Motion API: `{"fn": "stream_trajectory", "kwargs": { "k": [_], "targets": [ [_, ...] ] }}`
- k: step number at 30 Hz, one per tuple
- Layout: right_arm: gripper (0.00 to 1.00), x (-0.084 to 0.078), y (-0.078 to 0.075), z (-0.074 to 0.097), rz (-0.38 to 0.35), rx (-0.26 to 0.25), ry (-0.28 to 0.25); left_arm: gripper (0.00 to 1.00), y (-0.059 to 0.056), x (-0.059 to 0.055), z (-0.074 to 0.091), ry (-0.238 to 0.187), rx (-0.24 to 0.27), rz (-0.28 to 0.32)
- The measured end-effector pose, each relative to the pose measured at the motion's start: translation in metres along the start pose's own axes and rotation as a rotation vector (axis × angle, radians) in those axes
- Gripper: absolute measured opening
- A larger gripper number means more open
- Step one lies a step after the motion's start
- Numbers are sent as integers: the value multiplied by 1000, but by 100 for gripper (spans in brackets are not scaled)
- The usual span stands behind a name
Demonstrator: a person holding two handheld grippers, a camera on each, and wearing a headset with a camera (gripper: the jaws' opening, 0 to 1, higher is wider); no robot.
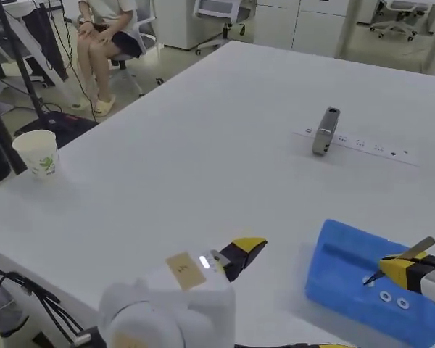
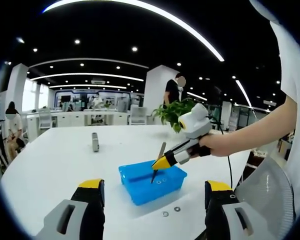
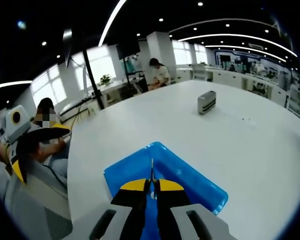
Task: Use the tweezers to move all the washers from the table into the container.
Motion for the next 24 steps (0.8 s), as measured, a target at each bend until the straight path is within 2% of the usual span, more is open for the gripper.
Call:
{"fn": "stream_trajectory", "kwargs": {
  "k": [12,24],
  "targets": [
    [3,-9,-4,-5,-16,3,27,80,1,-1,0,11,3,6],
    [3,-8,-2,-9,-2,15,38,80,2,-2,-1,17,5,7]
  ]
}}
Point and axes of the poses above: the centre of the closed fingertips' face, and the gripper's own axes: z roughly backward along the fingers, y roughly to its left, x roughly out of its top, the point moved 7 cm from there along z, roughly backward along the fingers, and after that the axes turned 10 degrees about z, right-handed, at the moved point
